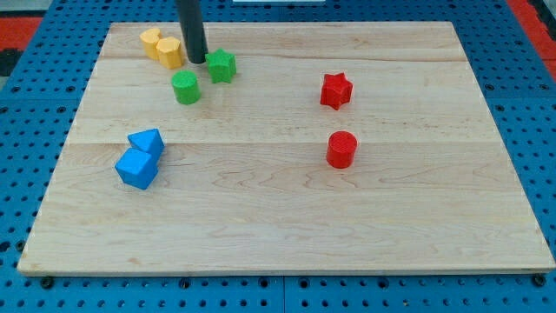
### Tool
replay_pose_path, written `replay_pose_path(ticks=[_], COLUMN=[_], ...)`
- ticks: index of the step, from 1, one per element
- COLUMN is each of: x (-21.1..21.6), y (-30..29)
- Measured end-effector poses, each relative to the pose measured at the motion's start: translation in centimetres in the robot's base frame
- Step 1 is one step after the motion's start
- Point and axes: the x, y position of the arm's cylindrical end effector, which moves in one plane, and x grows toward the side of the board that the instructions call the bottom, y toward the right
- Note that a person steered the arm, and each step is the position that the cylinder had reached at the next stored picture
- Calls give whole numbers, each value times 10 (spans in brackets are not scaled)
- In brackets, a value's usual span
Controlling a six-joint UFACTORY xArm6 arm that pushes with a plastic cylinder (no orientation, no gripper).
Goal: Slide the green star down a bit
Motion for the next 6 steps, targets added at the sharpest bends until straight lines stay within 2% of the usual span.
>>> replay_pose_path(ticks=[2,3,4,5,6], x=[-18,-3,21,24,23], y=[41,56,19,57,166])
